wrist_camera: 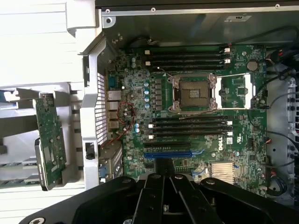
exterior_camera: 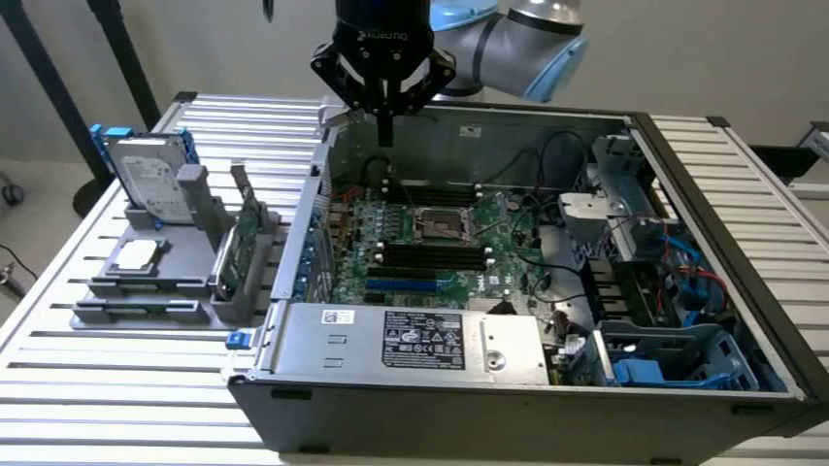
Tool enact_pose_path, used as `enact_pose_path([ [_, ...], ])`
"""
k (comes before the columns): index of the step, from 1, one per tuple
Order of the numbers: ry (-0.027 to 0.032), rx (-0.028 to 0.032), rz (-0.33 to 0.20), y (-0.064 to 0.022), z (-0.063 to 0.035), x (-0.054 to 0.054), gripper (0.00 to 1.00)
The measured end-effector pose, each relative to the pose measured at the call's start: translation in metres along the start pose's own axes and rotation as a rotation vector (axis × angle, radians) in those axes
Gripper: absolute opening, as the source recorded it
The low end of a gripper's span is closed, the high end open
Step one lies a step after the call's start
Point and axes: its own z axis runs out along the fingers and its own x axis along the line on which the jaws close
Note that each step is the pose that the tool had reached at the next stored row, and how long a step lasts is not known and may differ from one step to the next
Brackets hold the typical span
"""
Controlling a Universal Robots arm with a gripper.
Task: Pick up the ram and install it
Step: 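Reach for the ram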
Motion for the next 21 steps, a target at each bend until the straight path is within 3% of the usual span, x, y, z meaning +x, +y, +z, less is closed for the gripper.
enact_pose_path([
  [21,-0.0001,-0.0006,0.000,-0.0303,0.0002,0.093,0.11],
])
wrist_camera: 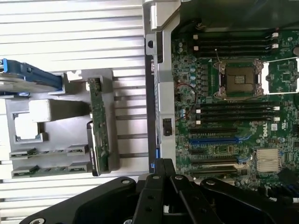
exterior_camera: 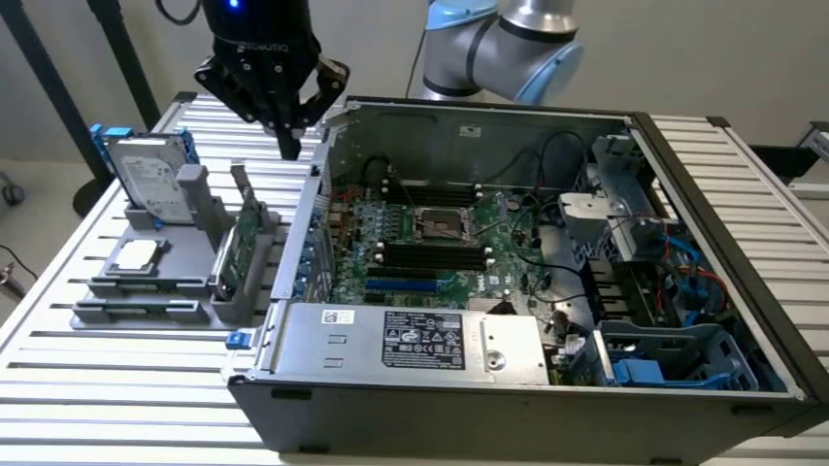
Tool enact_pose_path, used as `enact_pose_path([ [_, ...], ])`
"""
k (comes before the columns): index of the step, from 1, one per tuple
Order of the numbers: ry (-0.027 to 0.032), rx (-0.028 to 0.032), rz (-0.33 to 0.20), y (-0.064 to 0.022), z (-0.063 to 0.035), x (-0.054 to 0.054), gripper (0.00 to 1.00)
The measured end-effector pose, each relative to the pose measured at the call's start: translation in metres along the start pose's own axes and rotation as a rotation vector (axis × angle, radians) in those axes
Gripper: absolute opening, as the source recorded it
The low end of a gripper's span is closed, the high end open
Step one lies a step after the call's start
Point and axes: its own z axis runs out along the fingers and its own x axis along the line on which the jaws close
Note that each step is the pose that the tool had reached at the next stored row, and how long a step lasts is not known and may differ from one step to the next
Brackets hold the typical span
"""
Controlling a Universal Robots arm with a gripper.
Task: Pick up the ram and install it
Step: 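Reach for the ram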
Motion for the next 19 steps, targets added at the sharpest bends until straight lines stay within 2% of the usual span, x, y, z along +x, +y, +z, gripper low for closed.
enact_pose_path([
  [12,0.0000,0.0000,0.000,-0.0125,0.0036,0.054,0.11],
  [19,0.0008,0.0001,0.000,-0.0182,0.0110,0.086,0.11],
])
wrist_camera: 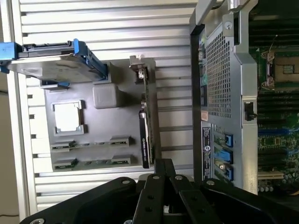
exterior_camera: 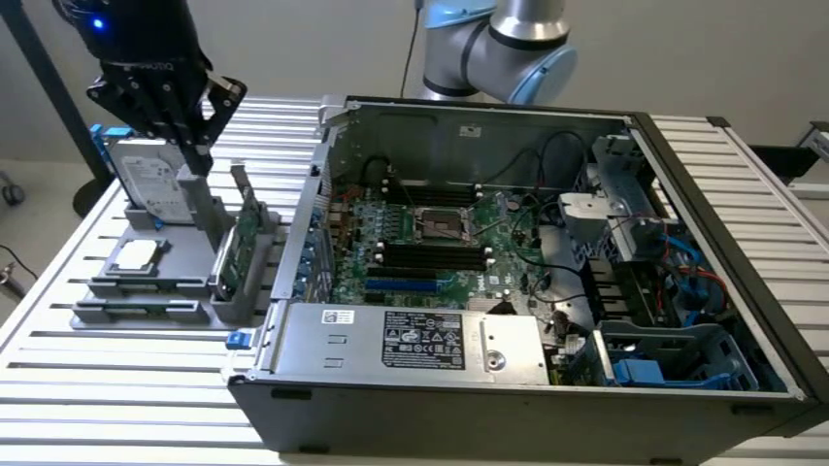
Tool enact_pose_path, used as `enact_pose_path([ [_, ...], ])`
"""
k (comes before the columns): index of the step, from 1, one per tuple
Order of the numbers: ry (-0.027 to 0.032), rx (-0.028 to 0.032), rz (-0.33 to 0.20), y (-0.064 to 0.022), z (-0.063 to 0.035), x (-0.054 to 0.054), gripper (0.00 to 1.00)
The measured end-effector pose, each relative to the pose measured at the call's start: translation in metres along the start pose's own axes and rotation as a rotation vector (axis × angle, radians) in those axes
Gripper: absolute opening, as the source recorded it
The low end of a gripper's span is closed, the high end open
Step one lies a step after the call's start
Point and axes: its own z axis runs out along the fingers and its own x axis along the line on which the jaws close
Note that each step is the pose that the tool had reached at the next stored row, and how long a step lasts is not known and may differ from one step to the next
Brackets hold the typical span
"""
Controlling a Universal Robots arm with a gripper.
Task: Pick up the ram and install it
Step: 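Reach for the ram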
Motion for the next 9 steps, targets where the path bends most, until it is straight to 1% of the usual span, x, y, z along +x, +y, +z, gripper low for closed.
enact_pose_path([
  [9,0.0057,0.0012,0.000,-0.0057,0.0129,0.041,0.11],
])
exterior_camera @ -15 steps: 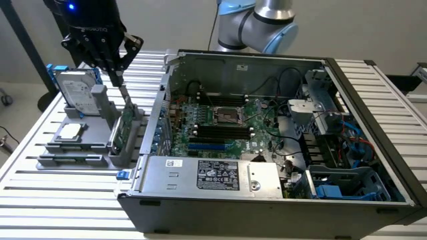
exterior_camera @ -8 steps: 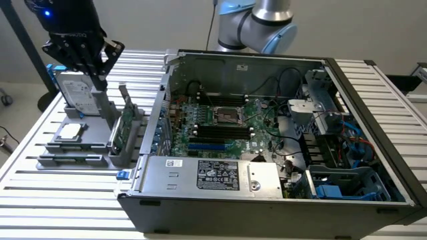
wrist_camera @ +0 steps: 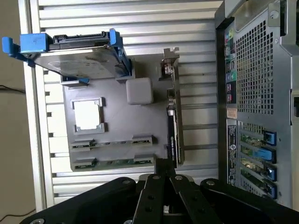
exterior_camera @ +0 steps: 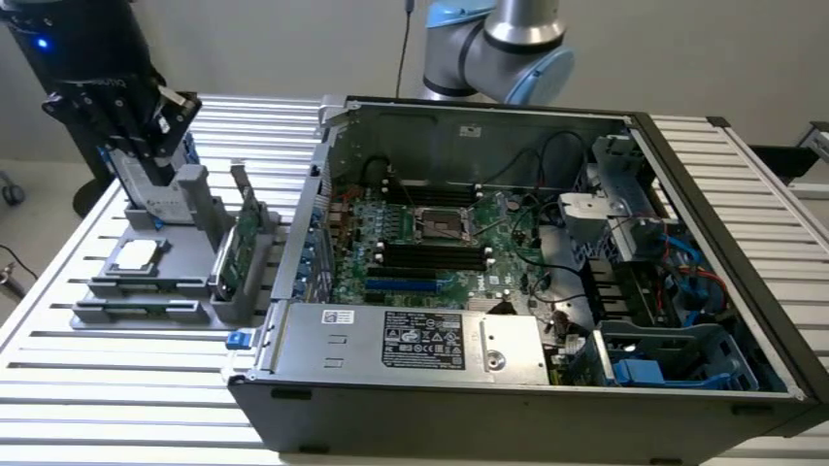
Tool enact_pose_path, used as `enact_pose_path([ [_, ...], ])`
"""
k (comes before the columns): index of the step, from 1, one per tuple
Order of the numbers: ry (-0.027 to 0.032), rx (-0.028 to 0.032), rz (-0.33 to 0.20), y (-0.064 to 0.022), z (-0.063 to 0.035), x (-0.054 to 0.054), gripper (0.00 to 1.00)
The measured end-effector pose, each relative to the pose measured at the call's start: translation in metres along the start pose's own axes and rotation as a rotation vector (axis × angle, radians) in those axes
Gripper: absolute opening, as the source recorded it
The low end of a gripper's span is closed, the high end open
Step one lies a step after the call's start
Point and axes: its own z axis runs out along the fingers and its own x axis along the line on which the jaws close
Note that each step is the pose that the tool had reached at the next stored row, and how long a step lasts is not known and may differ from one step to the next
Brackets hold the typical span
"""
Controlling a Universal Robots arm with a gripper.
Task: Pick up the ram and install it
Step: 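Reach for the ram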
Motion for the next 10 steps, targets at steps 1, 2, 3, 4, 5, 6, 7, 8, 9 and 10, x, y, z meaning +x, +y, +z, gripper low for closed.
enact_pose_path([
  [1,0.0006,0.0001,0.000,-0.0006,0.0015,0.004,0.11],
  [2,0.0014,0.0001,0.000,-0.0012,0.0029,0.009,0.11],
  [3,0.0021,0.0003,0.000,-0.0019,0.0043,0.013,0.11],
  [4,0.0029,0.0004,0.000,-0.0025,0.0059,0.018,0.11],
  [5,0.0037,0.0005,0.000,-0.0032,0.0074,0.023,0.11],
  [6,0.0045,0.0006,0.000,-0.0038,0.0088,0.027,0.11],
  [7,0.0054,0.0008,0.000,-0.0045,0.0102,0.032,0.11],
  [8,0.0063,0.0008,0.000,-0.0051,0.0116,0.036,0.11],
  [9,0.0072,0.0009,0.000,-0.0058,0.0131,0.041,0.11],
  [10,0.0083,0.0010,0.000,-0.0065,0.0145,0.045,0.11],
])
